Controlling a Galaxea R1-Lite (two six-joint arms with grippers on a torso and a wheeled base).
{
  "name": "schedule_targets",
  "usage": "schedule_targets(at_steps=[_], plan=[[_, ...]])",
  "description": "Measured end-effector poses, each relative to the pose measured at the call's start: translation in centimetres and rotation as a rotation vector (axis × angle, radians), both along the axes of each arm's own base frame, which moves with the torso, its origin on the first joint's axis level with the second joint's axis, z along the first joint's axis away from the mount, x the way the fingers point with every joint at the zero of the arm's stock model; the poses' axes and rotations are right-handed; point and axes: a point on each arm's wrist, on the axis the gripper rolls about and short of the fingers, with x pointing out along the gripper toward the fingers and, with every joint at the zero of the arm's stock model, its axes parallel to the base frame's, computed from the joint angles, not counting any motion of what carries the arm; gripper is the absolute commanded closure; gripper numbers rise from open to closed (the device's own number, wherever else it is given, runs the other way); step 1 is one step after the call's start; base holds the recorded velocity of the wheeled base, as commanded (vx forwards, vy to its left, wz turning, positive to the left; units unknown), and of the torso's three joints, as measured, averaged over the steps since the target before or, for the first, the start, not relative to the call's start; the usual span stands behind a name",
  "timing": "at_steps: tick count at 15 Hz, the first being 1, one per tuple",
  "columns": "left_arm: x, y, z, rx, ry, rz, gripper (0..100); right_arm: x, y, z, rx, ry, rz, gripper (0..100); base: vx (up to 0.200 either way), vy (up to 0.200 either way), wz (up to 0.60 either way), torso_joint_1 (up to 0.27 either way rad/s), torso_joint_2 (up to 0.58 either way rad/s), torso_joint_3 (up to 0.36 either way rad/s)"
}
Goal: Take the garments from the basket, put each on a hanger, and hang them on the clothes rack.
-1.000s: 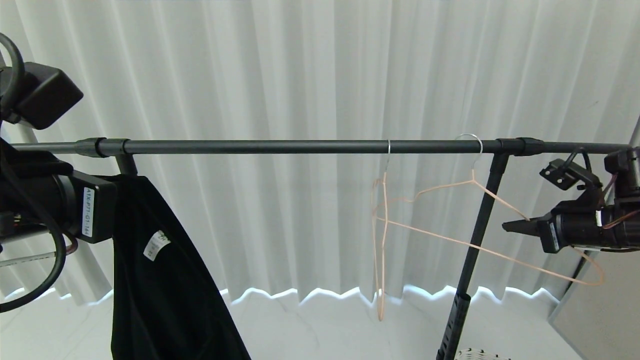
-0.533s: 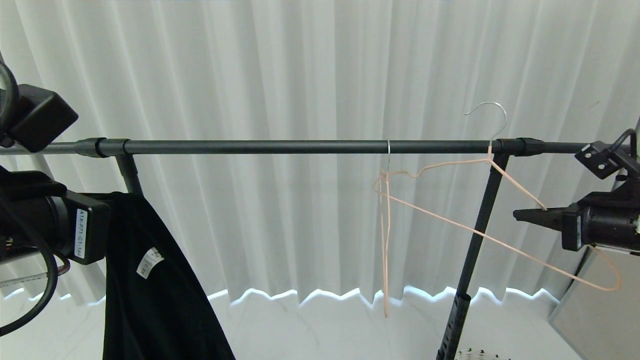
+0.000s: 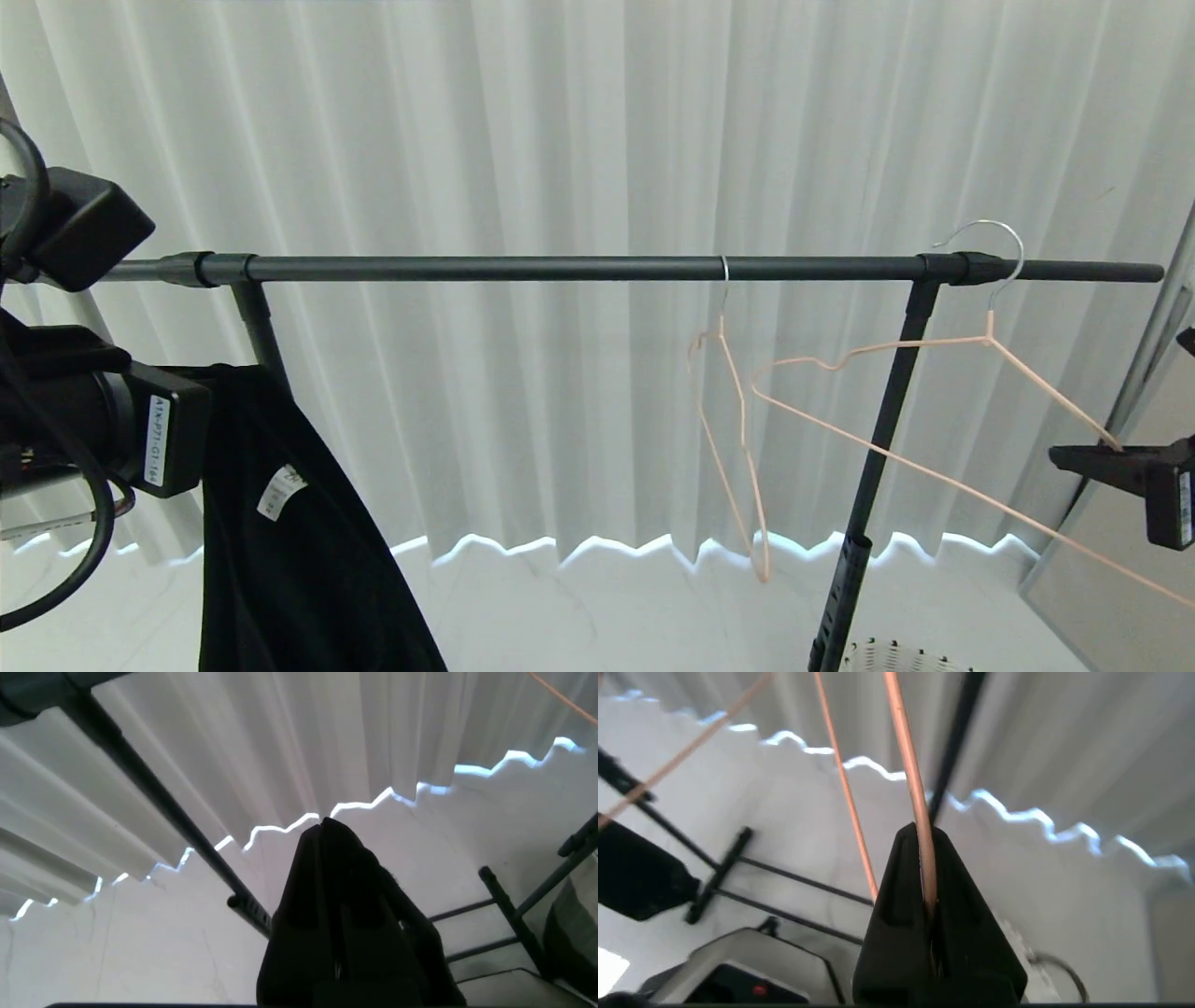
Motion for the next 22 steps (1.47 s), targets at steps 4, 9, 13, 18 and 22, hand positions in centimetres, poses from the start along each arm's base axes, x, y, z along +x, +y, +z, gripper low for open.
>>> schedule_targets(at_steps=[4,9,13,18,22], plan=[[0.0,0.0,-0.2,0.001,0.006,0.000,100,-3.1,-0.2,0.3,-0.067,0.015,-0.100,100,-0.200,0.000,0.00,-0.004,0.00,0.002],[-0.1,0.0,-0.7,0.006,0.022,0.001,100,-5.8,-0.6,1.0,-0.093,-0.030,-0.160,100,-0.200,0.000,0.00,0.001,0.00,0.002],[0.0,0.0,-0.7,0.008,0.024,-0.002,100,-6.6,-0.7,1.4,-0.092,-0.069,-0.172,100,-0.200,0.000,0.00,0.004,0.00,0.005],[0.1,-0.1,-1.0,0.011,0.036,-0.003,100,-7.0,-0.5,1.6,-0.076,-0.092,-0.133,100,-0.200,0.000,0.00,0.000,0.00,0.004],[0.4,-0.2,-1.4,0.011,0.054,-0.004,100,-7.1,0.6,2.0,-0.051,-0.105,0.017,100,0.000,0.000,0.00,0.000,0.00,0.000]])
